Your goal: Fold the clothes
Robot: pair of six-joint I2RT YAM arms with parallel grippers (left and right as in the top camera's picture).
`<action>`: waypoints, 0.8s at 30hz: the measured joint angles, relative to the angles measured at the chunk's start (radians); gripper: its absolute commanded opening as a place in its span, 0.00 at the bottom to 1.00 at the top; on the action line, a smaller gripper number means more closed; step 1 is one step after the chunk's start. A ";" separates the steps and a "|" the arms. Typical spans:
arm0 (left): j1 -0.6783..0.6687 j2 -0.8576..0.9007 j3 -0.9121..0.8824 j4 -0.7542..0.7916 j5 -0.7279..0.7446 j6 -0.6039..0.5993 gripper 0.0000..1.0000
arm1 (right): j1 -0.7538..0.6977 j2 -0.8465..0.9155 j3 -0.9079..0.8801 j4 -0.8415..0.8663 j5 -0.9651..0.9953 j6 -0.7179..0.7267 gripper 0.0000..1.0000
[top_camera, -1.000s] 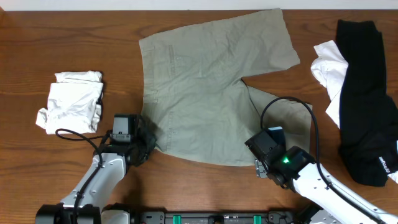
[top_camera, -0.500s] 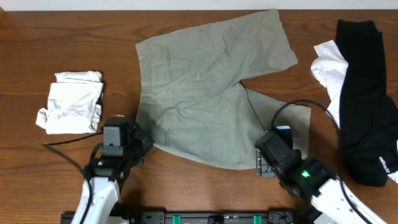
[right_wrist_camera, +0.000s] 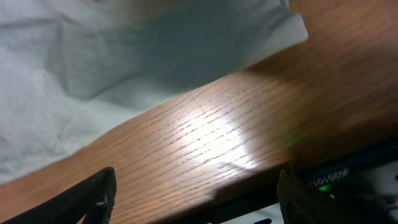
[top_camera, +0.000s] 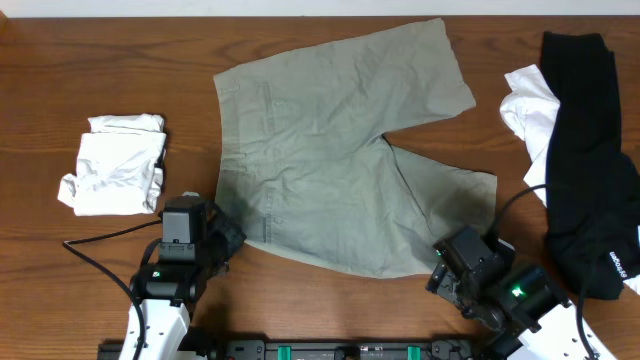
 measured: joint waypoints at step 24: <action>0.000 0.001 0.000 -0.017 -0.015 0.140 0.06 | -0.173 -0.001 -0.199 0.163 -0.126 0.217 0.84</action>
